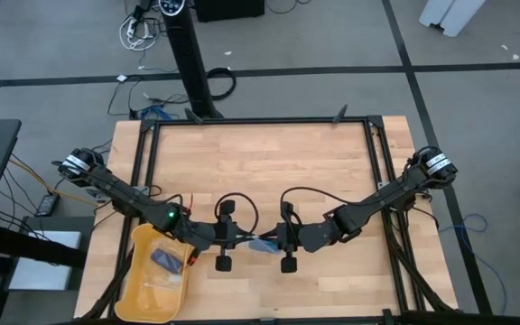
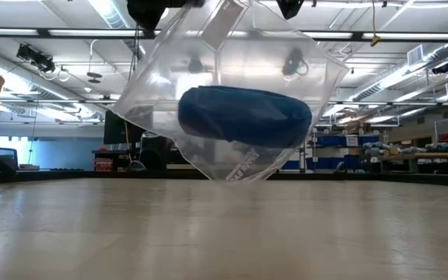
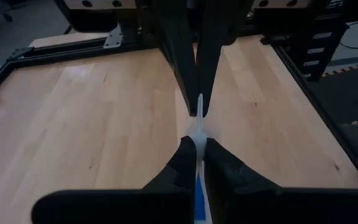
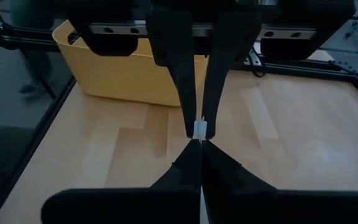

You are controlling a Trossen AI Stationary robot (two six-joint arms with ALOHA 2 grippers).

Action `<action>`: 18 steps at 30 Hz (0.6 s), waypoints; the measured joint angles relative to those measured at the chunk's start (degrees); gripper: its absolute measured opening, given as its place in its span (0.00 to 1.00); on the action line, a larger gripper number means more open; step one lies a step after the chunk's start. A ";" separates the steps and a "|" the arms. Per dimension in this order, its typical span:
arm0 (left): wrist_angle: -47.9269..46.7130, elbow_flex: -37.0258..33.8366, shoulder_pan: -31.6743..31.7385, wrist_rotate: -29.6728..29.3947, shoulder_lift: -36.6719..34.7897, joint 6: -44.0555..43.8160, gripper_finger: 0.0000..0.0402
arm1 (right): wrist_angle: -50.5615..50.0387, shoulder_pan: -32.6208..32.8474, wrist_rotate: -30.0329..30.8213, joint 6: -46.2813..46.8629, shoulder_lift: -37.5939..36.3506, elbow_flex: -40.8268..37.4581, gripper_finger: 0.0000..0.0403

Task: Roll bandage
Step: Close the transparent zip bag

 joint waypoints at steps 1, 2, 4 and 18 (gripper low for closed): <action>-0.45 0.00 0.00 0.00 0.00 -0.07 0.05 | 0.00 0.00 0.00 0.00 0.00 0.00 0.00; -0.89 0.00 0.00 0.00 0.00 -0.10 0.05 | 0.00 0.00 0.00 -0.01 0.00 0.00 0.00; -1.80 0.00 0.00 0.00 -0.02 -0.46 0.05 | -0.02 0.00 -0.01 -0.02 0.00 0.00 0.00; -8.35 -0.13 -0.47 -0.02 -0.02 -3.11 0.05 | -0.02 0.36 -0.05 -0.51 0.00 -0.04 0.00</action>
